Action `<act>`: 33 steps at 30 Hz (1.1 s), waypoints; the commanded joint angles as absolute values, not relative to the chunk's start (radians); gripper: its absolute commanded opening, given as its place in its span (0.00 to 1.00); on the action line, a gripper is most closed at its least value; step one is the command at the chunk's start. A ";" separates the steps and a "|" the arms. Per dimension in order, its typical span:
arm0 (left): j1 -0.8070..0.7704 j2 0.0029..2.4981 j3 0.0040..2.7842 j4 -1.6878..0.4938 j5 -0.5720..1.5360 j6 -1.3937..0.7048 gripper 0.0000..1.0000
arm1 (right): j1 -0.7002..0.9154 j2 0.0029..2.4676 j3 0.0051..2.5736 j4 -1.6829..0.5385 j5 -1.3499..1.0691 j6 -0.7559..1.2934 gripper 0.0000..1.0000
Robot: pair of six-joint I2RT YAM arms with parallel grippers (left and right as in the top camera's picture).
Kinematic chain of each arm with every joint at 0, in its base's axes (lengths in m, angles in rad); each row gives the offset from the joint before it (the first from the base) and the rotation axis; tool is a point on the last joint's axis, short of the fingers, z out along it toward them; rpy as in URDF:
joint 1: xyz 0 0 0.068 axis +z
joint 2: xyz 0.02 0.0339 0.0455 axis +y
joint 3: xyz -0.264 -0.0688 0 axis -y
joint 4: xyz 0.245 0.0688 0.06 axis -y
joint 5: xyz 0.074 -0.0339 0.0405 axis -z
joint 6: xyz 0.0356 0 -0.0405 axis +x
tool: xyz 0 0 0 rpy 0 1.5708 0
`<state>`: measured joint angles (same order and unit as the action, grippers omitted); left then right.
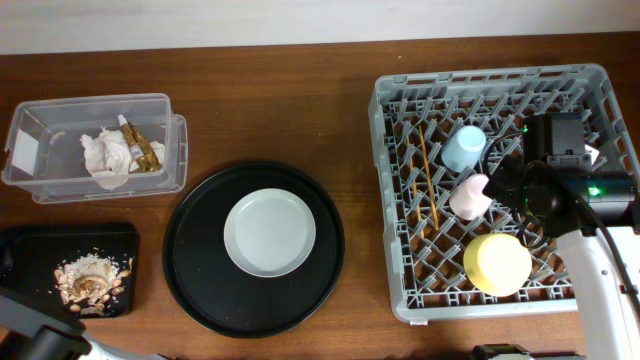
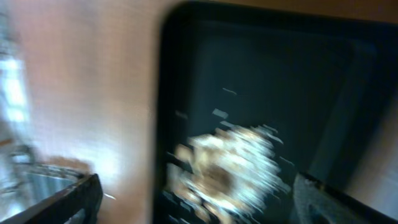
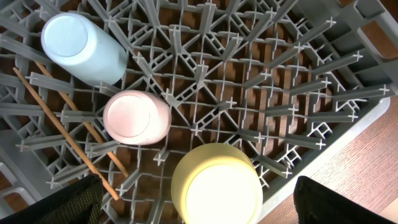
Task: Sort waste into correct bins and load items into the dishwasher rack
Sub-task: 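Open the left gripper and retract it to the table's left edge, then move the right gripper to the white plate and grasp its rim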
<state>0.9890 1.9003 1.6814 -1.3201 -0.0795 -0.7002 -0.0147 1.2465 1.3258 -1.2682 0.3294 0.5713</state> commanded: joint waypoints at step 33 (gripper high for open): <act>0.788 1.291 1.745 -1.473 0.202 -0.614 0.99 | -0.021 1.242 1.333 -1.201 0.044 0.600 0.98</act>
